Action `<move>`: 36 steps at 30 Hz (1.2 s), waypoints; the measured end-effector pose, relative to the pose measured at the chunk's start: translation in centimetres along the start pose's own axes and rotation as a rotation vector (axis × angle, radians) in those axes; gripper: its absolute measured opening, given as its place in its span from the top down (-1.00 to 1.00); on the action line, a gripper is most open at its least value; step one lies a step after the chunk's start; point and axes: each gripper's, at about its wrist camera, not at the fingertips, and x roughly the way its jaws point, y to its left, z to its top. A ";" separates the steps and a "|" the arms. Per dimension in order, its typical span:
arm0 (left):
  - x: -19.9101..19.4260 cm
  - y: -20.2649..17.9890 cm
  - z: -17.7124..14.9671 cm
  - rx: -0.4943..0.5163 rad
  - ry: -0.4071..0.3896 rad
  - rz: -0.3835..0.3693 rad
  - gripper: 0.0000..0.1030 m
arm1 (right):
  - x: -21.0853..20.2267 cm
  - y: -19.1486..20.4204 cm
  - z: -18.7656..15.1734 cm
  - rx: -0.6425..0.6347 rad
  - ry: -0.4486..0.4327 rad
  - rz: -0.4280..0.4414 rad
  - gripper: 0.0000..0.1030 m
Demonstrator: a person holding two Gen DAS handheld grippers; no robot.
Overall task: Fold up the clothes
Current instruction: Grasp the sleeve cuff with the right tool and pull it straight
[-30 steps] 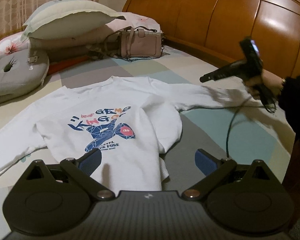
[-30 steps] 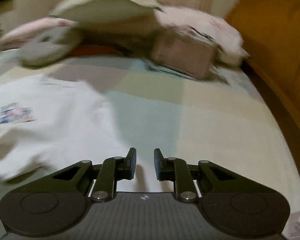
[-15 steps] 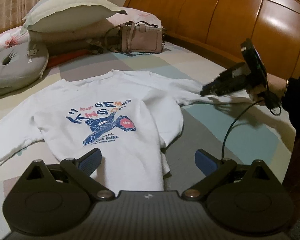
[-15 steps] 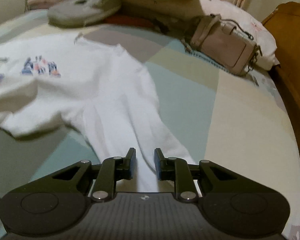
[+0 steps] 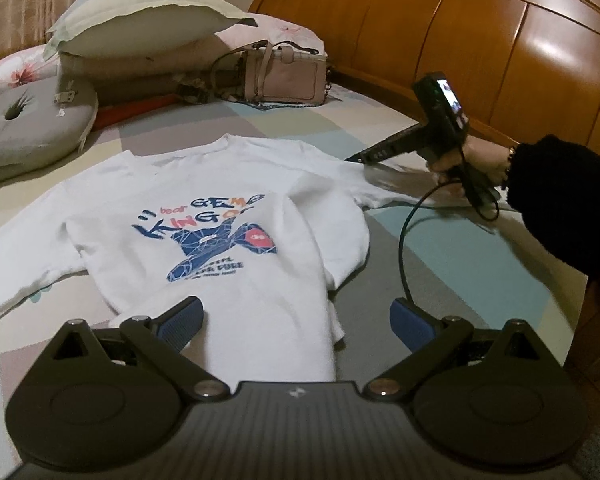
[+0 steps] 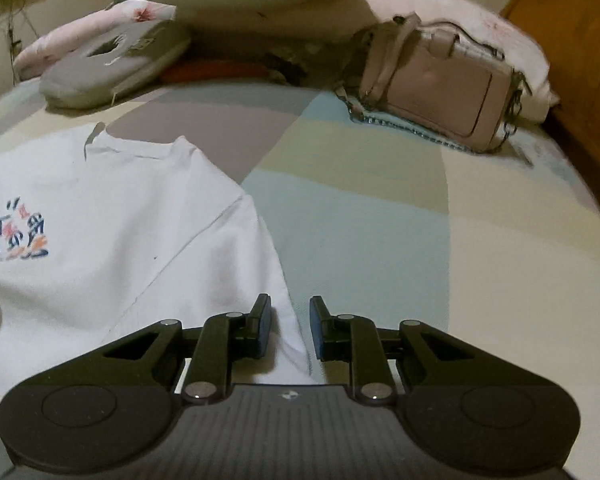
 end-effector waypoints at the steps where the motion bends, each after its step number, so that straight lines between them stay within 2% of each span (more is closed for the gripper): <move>1: 0.1 0.1 -0.1 -0.003 -0.001 -0.001 -0.93 | -0.2 0.4 -0.1 -0.013 0.007 0.010 0.53; 5: 0.3 0.4 -0.3 -0.015 -0.003 -0.002 -0.93 | -0.5 1.7 0.3 -0.080 0.034 -0.009 0.86; 8: 0.2 0.5 -0.3 -0.018 -0.008 -0.003 -0.93 | -0.2 1.1 1.6 -0.079 -0.018 -0.119 0.89; 10: 0.1 0.6 -0.3 -0.020 -0.010 0.000 -0.93 | 0.2 -0.1 2.5 -0.025 -0.064 -0.130 0.92; 11: 0.0 0.7 -0.3 -0.021 -0.011 0.003 -0.93 | 0.5 -0.7 2.8 0.010 -0.055 -0.110 0.91; 14: -0.4 1.0 -0.3 -0.023 -0.017 0.013 -0.93 | -0.2 -1.7 2.6 0.061 -0.063 -0.102 0.79; 18: -1.0 1.2 -0.2 -0.031 -0.025 0.020 -0.93 | -5.1 -2.6 0.3 0.110 -0.118 -0.088 0.67; 21: -1.2 0.8 0.1 -0.024 -0.028 0.015 -0.93 | -8.0 -3.5 -2.9 0.158 -0.083 -0.073 0.63; 25: -1.0 -0.3 0.5 -0.012 -0.014 0.009 -0.93 | -9.2 -3.9 -8.2 0.201 0.035 -0.087 0.54; 28: -1.0 -1.5 1.0 0.015 0.000 0.012 -0.93 | -12.1 -4.1 -10.4 0.214 0.005 -0.066 0.47; 32: -1.3 -3.1 1.6 0.048 0.003 0.012 -0.93 | -16.1 -6.6 -12.4 0.236 -0.041 -0.163 0.27; 34: -1.3 -4.0 1.9 0.060 0.004 0.010 -0.93 | -17.7 -8.9 -13.4 0.265 -0.050 -0.247 0.27; 36: -1.3 -4.7 2.0 0.070 0.007 0.006 -0.93 | -19.0 -11.4 -14.5 0.286 -0.054 -0.328 0.14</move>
